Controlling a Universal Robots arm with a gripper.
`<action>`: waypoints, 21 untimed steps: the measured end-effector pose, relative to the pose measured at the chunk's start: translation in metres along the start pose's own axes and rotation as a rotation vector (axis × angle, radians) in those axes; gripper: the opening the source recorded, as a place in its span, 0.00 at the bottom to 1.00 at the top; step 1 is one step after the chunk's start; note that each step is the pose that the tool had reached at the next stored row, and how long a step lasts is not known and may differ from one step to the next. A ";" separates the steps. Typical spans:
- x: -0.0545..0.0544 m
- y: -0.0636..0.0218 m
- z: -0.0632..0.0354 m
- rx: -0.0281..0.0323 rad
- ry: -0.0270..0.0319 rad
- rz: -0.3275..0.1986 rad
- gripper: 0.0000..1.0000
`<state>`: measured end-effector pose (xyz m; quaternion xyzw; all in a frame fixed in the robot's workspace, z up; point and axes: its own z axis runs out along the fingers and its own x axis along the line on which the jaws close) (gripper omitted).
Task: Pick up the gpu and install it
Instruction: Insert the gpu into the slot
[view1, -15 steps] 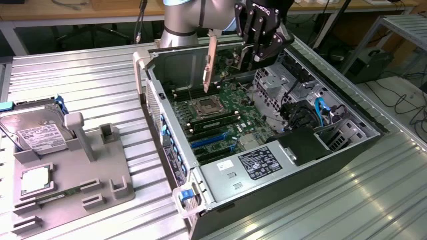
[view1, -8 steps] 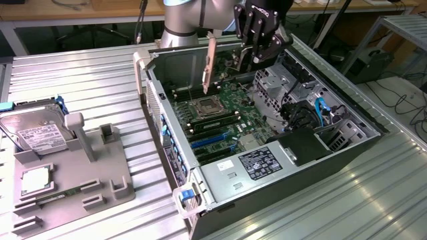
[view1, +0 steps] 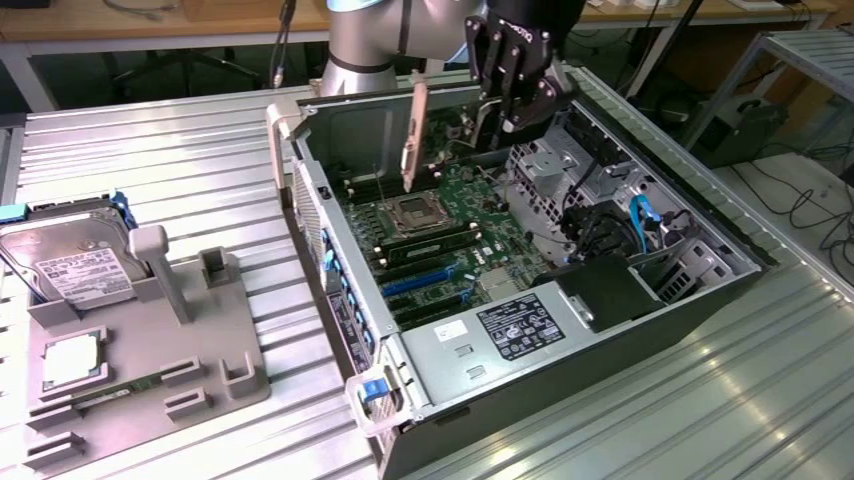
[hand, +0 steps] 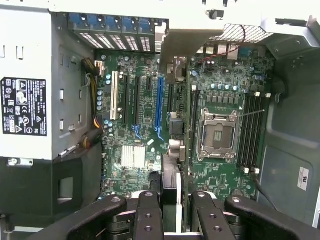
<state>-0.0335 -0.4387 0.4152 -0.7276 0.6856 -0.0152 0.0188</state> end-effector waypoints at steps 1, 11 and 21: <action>0.000 0.0002 0.0008 0.0000 0.0003 0.006 0.28; 0.000 0.0006 0.0055 -0.0120 0.0001 0.018 0.28; 0.000 0.0011 0.0146 -0.0120 -0.0003 0.018 0.28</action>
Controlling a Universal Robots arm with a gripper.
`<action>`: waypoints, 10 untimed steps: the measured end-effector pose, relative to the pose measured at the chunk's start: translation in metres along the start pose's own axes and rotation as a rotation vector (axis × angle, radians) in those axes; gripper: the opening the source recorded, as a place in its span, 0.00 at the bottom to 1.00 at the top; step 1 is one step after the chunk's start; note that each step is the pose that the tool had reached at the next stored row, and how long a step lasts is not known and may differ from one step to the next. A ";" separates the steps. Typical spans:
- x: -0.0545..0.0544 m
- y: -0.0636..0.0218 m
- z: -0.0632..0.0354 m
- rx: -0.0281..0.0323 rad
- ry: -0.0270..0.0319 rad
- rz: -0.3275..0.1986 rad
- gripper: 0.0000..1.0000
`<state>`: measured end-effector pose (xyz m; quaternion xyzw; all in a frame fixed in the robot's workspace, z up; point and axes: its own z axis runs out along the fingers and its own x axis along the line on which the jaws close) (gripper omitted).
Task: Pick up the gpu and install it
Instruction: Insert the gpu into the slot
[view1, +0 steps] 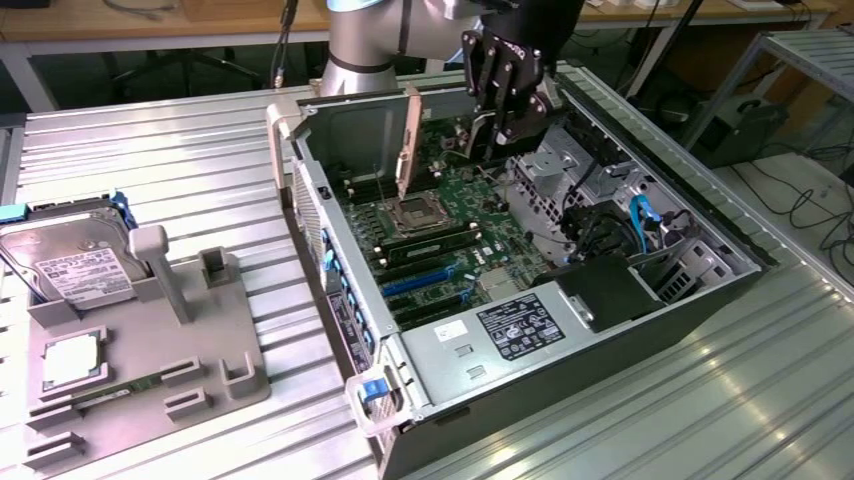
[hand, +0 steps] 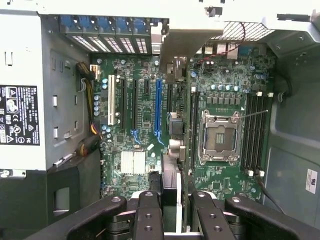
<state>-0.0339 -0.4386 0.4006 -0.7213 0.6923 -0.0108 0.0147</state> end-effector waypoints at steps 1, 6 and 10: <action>0.000 0.0001 0.0019 0.0000 -0.0001 0.000 0.28; 0.000 0.0011 0.0112 -0.0017 0.0004 0.001 0.28; 0.000 0.0025 0.0156 -0.0094 0.0003 0.008 0.28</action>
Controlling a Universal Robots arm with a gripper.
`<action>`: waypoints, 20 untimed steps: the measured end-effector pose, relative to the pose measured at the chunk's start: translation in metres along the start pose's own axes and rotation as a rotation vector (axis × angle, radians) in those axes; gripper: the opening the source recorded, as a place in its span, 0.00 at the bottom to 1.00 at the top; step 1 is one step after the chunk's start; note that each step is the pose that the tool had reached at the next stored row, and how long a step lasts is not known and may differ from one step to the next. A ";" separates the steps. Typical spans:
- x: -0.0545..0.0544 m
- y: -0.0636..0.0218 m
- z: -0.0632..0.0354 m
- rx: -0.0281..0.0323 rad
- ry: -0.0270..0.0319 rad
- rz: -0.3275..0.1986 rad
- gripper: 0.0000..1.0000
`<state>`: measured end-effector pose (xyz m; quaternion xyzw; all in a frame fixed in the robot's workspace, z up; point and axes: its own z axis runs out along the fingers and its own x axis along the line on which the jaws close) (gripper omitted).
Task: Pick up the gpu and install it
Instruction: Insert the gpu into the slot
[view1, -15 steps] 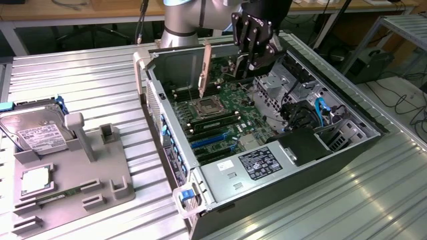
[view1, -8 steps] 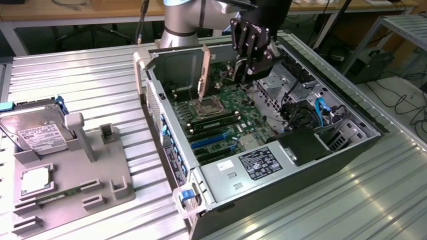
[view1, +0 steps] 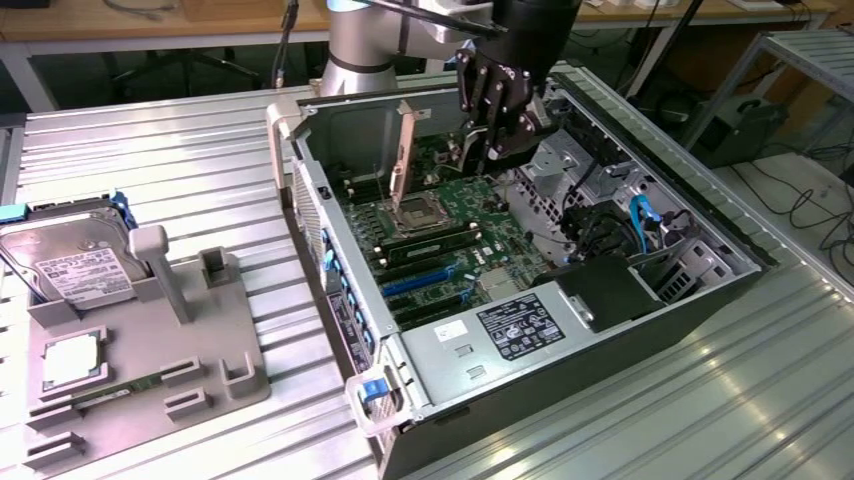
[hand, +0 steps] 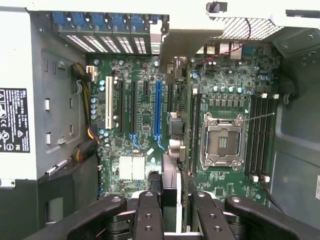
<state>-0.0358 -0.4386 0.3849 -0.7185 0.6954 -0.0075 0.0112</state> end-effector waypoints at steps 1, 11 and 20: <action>0.000 0.0001 0.0006 -0.0005 -0.0003 0.005 0.28; 0.001 0.0005 0.0157 -0.0006 -0.0008 0.022 0.28; 0.001 0.0039 0.0299 -0.0006 -0.0007 0.022 0.28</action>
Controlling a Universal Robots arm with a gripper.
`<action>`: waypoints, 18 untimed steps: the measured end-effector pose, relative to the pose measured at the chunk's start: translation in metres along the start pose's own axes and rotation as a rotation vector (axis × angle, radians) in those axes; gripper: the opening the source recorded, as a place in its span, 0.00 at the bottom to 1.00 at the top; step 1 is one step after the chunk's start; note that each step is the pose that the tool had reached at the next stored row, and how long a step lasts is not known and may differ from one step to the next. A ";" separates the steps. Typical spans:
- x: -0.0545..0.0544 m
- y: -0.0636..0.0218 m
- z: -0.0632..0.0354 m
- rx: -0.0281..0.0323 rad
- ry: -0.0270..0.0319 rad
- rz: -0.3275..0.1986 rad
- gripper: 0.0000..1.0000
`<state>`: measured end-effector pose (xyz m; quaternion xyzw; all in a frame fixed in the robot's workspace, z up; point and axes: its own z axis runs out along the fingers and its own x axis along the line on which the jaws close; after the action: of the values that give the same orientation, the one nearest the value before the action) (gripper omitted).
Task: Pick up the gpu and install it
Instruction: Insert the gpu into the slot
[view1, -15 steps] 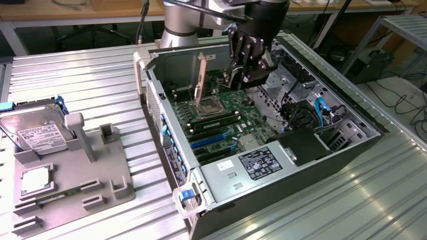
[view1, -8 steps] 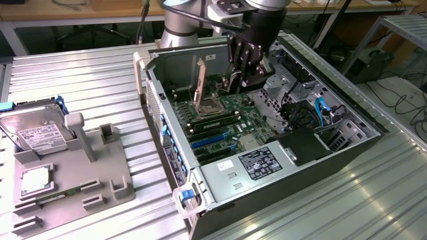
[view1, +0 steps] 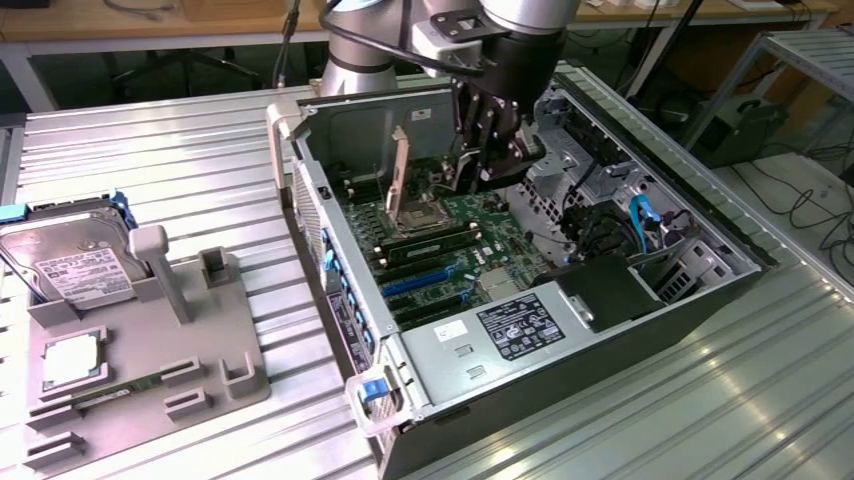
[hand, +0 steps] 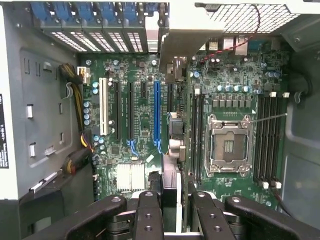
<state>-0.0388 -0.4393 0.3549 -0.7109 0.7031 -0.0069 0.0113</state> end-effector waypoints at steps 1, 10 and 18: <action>0.000 0.0017 0.0016 0.0000 0.0001 0.000 0.28; -0.002 0.0047 0.0188 0.0000 -0.0001 0.000 0.28; -0.004 0.0133 0.0358 0.0005 -0.0001 0.000 0.28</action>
<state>-0.0512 -0.4353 0.3188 -0.7109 0.7031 -0.0071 0.0115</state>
